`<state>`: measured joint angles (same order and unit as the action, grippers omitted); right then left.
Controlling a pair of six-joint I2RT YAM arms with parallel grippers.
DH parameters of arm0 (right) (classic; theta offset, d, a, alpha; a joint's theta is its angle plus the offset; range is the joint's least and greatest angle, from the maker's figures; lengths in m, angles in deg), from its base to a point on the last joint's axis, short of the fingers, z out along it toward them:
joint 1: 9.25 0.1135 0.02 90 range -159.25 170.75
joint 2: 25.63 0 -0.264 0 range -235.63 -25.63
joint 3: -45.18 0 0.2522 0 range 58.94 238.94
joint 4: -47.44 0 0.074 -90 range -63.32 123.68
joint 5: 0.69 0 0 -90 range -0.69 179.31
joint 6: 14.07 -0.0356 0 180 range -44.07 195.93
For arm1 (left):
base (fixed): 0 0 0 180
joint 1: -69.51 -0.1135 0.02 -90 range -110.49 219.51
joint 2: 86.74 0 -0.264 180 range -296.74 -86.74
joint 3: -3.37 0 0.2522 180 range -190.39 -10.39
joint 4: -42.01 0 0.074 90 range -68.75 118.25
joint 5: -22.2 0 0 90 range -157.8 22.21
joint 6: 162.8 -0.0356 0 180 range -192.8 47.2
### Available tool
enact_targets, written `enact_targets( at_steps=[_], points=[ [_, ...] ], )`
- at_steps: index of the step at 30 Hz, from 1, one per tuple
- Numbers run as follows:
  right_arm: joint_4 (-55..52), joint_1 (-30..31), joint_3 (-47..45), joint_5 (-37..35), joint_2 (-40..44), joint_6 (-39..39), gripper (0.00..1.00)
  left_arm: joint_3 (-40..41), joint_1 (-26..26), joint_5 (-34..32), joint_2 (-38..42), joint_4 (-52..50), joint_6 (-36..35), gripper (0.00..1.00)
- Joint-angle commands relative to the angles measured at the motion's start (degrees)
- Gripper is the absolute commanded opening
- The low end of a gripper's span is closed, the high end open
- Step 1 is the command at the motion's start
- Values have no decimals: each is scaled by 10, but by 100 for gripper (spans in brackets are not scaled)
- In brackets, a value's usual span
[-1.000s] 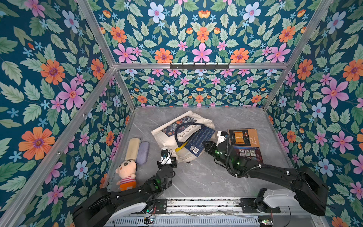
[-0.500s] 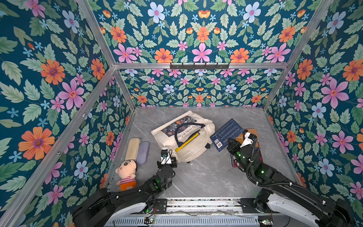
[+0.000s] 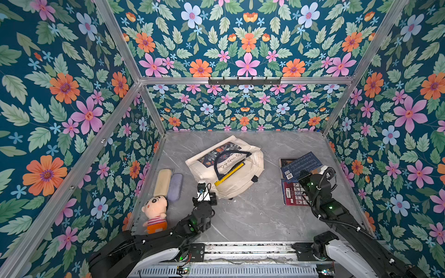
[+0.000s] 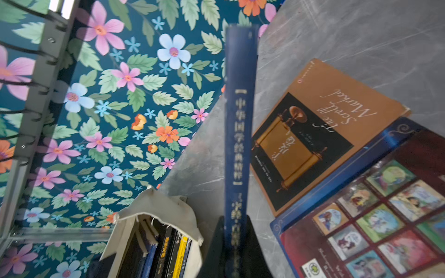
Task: Take out the books from the canvas bag
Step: Place the book on the book.
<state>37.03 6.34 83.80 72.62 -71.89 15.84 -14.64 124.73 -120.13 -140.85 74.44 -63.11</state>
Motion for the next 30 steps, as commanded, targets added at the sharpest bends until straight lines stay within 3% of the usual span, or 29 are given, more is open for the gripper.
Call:
enact_targets(
  at_steps=[1, 8, 12, 19, 30],
  points=[
    [62, -35, -8, 50, -16, -20, 0, -3, 0, -1, -2, 2, 0, 0],
    [141, -78, -21, 25, -79, -10, 0, -2, -1, -1, -3, 3, 2, 0],
    [200, -110, -31, 61, -143, -42, 0, -3, 0, 0, -7, 5, 2, 0],
    [253, -112, -35, 28, -226, -72, 0, -1, -1, 0, -4, 7, 2, 0],
    [269, -112, 6, 47, -350, -129, 0, -2, -1, 1, -11, 12, 0, 0]
  ],
)
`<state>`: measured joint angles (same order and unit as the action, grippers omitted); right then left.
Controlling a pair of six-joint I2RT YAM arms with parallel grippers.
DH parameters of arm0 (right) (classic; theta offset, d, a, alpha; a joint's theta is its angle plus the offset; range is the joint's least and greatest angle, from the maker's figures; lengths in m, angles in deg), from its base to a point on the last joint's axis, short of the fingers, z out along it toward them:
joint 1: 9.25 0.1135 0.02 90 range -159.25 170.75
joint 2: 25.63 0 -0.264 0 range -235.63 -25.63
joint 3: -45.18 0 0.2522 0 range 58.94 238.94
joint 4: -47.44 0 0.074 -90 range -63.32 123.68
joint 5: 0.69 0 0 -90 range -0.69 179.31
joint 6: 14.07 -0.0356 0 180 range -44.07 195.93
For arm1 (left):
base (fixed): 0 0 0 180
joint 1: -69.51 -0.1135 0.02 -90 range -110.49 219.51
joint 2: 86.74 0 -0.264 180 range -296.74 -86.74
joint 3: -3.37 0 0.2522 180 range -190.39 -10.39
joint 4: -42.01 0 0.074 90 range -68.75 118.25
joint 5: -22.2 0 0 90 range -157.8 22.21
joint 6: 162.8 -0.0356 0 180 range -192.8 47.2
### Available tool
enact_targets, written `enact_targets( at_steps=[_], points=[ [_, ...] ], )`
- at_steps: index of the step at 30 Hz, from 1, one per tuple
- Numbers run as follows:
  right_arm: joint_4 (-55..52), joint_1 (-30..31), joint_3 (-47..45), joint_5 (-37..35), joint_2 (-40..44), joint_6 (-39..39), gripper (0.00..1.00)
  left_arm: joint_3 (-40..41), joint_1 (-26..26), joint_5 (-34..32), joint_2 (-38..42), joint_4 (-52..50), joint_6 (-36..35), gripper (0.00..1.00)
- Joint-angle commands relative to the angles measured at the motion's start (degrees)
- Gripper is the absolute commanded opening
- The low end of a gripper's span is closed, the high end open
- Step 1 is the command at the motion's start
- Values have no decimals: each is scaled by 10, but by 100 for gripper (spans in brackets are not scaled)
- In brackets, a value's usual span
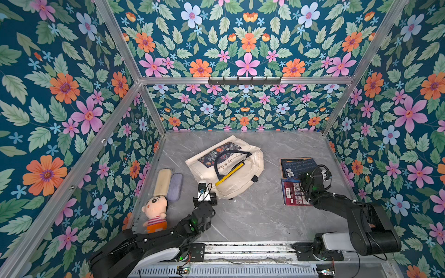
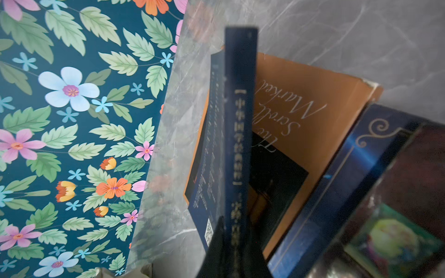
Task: Take out the books from the canvas bag
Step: Place the book on the book.
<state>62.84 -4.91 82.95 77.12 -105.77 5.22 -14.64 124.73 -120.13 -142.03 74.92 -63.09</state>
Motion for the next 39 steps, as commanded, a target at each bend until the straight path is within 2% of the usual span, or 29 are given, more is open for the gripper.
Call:
enact_targets(
  at_steps=[1, 10, 13, 19, 28, 35, 39],
  points=[
    [-6, 1, 19, 0, -15, -32, 0, -2, 0, 0, 2, 7, 0, 0],
    [-26, 1, 19, -18, -44, -111, 0, -5, 0, 3, -7, 10, 0, 0],
    [16, 1, 20, -2, -65, -121, 0, -5, 0, 3, -6, 9, 0, 0],
    [23, 1, 29, 20, -92, -140, 0, -2, -1, 2, 2, 5, 0, 0],
    [-2, 1, 15, 38, -49, -126, 34, -6, -1, 4, -5, 7, 0, 0],
    [-74, 1, 17, 55, 11, -104, 56, -1, -1, 3, 7, 5, 0, 0],
    [-103, 1, 17, 62, 40, -87, 63, -2, -1, 4, 6, 5, 1, 0]
  ],
)
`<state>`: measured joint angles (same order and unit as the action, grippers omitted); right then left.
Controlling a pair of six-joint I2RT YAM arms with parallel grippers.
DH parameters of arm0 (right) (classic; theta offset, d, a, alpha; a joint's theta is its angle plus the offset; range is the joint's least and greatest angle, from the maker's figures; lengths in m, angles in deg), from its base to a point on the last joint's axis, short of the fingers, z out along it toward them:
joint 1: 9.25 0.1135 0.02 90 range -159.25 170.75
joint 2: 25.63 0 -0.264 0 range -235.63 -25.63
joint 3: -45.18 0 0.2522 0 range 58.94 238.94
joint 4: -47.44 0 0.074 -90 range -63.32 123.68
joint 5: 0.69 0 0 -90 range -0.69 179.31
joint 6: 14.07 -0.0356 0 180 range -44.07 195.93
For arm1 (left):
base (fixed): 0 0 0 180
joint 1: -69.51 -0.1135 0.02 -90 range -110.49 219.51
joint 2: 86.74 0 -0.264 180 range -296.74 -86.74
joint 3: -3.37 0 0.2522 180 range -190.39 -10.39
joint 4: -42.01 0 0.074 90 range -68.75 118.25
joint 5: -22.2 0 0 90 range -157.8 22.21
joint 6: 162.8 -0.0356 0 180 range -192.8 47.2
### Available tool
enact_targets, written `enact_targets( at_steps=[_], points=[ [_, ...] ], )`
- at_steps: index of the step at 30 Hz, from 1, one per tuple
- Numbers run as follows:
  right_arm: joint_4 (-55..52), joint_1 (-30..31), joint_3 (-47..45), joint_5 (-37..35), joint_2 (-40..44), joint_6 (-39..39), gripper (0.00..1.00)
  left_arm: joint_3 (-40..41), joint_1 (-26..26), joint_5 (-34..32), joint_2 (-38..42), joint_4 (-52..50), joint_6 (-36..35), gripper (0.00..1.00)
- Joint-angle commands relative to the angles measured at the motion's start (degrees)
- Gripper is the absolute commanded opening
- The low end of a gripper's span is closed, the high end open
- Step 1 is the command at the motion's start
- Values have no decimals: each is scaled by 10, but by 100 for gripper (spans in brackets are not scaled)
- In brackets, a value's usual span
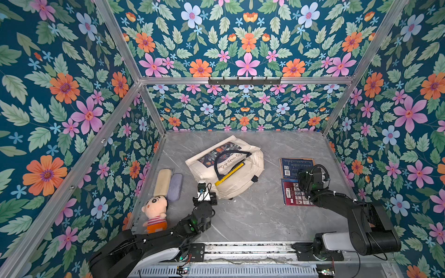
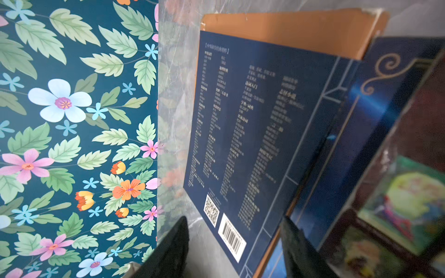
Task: Take out the books from the canvas bag
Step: Place the book on the book.
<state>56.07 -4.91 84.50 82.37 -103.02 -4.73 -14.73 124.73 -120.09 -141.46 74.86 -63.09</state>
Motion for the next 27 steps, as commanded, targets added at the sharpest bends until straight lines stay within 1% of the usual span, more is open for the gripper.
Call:
enact_targets(
  at_steps=[1, 4, 6, 9, 10, 12, 16, 20, 23, 27],
  points=[
    [-38, 1, 0, 13, 19, 14, 64, -1, 0, 3, 0, 5, 1, 0],
    [-50, 1, -2, 24, 41, 22, 66, -1, -1, 3, 2, 4, 1, 0],
    [-51, 1, -1, 38, 59, 43, 68, -1, -1, 4, 4, 3, 1, 0],
    [-66, 2, 13, 81, 80, 77, 70, -1, 0, 6, 4, 4, 2, 0],
    [-74, 6, 20, 95, 86, 88, 70, -1, 0, 6, 3, 4, 1, 0],
    [-93, 26, 29, 99, 103, 108, 71, -1, 0, 7, 4, 4, 1, 0],
    [-115, 116, 37, 50, 145, 150, 71, -1, 0, 7, 5, 4, 0, 0],
    [-90, 207, 34, 17, 163, 164, 70, 2, 0, 9, 12, 8, 0, 0],
    [-50, 275, 38, -3, 146, 175, 69, 10, 0, 20, 21, 22, -3, 0],
    [10, 340, 60, -4, 93, 185, 69, 18, 0, 37, 31, 39, -9, 0]
  ],
)
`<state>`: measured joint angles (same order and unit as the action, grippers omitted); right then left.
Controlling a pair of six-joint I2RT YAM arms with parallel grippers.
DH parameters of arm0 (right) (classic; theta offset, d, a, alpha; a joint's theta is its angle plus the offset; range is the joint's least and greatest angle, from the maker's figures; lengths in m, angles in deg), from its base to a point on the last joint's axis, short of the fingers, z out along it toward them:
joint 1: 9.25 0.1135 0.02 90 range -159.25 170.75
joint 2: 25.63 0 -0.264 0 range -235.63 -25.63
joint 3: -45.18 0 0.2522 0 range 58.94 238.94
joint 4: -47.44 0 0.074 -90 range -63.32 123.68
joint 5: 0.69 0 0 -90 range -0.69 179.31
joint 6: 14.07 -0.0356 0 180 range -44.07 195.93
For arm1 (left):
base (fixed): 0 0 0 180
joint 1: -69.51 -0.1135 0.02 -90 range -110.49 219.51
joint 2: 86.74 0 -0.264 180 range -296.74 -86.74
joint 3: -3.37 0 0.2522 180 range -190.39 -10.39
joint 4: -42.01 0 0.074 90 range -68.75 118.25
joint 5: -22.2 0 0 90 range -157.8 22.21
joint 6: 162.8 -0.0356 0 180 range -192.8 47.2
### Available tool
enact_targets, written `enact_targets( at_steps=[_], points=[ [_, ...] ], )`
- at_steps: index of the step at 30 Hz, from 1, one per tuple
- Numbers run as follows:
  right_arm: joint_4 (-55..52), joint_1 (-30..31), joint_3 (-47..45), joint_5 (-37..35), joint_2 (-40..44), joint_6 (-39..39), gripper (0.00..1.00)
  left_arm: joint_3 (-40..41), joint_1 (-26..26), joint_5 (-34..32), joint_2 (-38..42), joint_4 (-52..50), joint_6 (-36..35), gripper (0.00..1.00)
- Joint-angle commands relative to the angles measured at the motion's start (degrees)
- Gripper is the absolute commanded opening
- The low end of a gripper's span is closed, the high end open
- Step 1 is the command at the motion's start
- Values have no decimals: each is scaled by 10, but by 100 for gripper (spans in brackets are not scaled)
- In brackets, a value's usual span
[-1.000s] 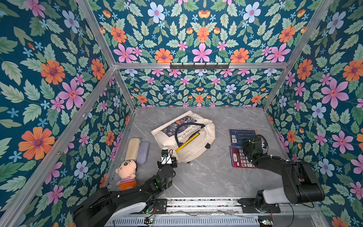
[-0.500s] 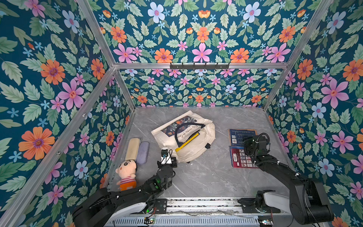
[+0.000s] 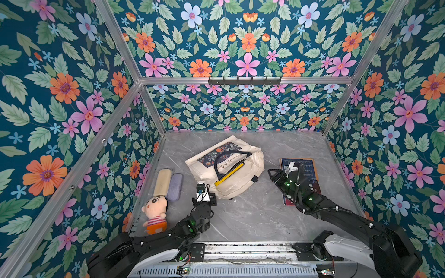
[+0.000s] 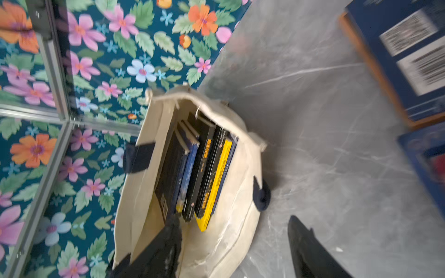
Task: Take out the books from the canvas bag
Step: Place the book on the book, then pick up the book from the canvas bag.
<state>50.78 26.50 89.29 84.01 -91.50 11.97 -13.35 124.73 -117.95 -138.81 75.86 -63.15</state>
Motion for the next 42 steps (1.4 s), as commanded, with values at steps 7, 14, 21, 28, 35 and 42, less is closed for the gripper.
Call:
enact_targets(
  at_steps=[7, 14, 21, 28, 35, 42],
  points=[
    [165, 106, 80, -18, -157, 32, 68, 29, -1, 66, 32, 85, -26, 0],
    [211, 125, 154, 1, -275, 12, 65, 37, 0, 115, 37, 110, -34, 0],
    [234, 126, 230, 17, -380, -6, 60, 38, 0, 137, 35, 120, -38, 0],
    [219, 125, 311, 27, -448, -6, 57, 38, 0, 135, 37, 118, -40, 0],
    [205, 125, 355, 11, -483, 2, 52, 36, 0, 135, 30, 116, -39, 0],
    [174, 123, 392, 0, -503, 6, 50, 36, 0, 138, 31, 115, -38, 0]
  ],
)
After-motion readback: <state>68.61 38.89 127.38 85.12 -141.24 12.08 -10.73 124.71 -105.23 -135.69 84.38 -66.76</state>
